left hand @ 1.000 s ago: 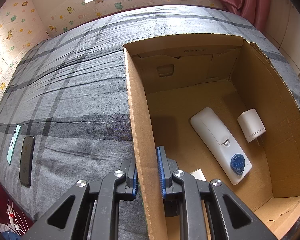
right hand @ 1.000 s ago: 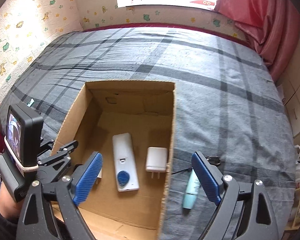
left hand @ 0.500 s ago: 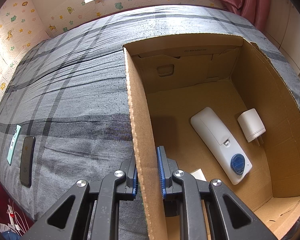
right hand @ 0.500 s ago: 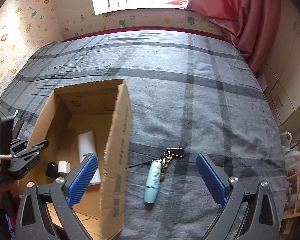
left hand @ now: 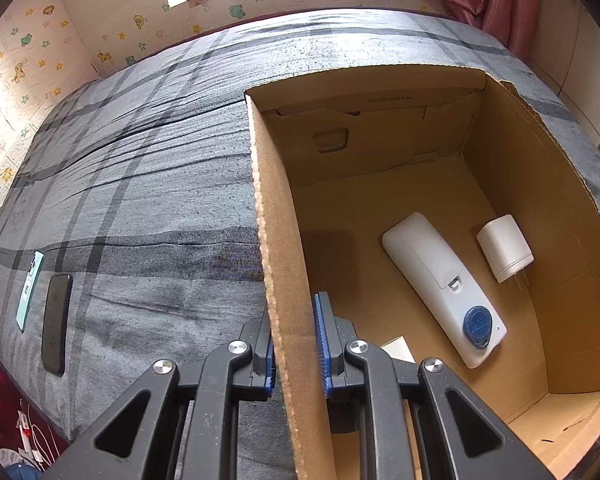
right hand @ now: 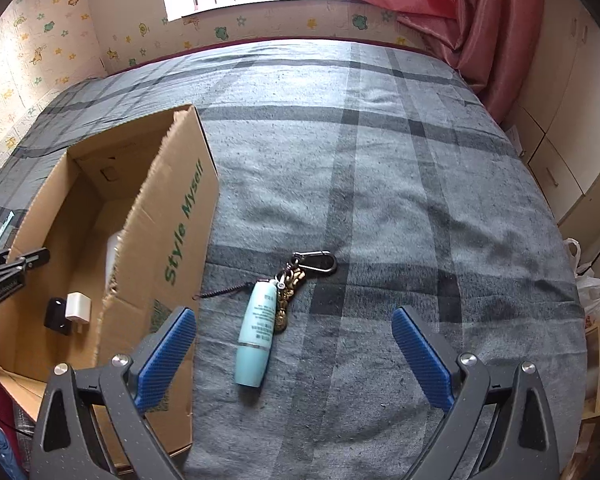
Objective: Organize rigid objects
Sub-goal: 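Move the right gripper back out to the pale-blue tube on the bed, then grasp the pale-blue tube with the right gripper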
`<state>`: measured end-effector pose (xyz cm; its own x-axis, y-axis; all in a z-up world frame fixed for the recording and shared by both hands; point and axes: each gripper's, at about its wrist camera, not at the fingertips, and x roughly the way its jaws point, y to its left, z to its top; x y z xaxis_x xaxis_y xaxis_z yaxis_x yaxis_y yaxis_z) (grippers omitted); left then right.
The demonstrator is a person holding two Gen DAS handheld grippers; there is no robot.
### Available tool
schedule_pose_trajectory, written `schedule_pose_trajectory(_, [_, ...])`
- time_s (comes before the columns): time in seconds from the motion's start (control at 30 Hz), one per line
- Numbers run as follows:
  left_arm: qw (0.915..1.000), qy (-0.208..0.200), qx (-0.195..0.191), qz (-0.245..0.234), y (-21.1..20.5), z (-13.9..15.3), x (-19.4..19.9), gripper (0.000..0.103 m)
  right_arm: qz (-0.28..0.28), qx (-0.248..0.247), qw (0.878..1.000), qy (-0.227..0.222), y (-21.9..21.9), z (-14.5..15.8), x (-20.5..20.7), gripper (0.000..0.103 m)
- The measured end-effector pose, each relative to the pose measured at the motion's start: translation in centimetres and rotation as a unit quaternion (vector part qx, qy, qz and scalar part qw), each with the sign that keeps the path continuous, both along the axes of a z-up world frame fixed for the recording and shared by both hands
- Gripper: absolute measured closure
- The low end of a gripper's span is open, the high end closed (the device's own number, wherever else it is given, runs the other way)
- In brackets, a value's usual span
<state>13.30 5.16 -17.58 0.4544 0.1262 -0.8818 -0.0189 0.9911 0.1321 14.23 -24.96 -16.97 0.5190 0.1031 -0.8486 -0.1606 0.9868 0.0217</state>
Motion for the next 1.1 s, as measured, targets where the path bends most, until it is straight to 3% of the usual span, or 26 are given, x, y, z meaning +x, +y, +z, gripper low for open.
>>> schedule_pose_trajectory(0.43, [1.0, 0.002, 0.003, 0.0, -0.3, 0.0, 0.2, 0.085, 0.007, -0.012, 1.0, 0.027, 0.1, -3.2, 1.6, 0.003])
schedule_pose_trajectory(0.83, [1.0, 0.002, 0.004, 0.001, -0.4, 0.0, 0.3, 0.085, 0.023, -0.008, 0.998, 0.062, 1.3, -6.5, 3.2, 0.019])
schedule_pose_trajectory(1.03, [1.0, 0.002, 0.0, 0.002, -0.2, 0.0, 0.3, 0.085, 0.03, 0.002, 0.996, 0.089, 1.9, -8.0, 3.6, 0.049])
schedule_pose_trajectory(1.1, [1.0, 0.001, -0.001, 0.002, -0.2, 0.0, 0.3, 0.085, 0.03, -0.002, 0.995, 0.096, 2.2, -8.4, 3.7, 0.066])
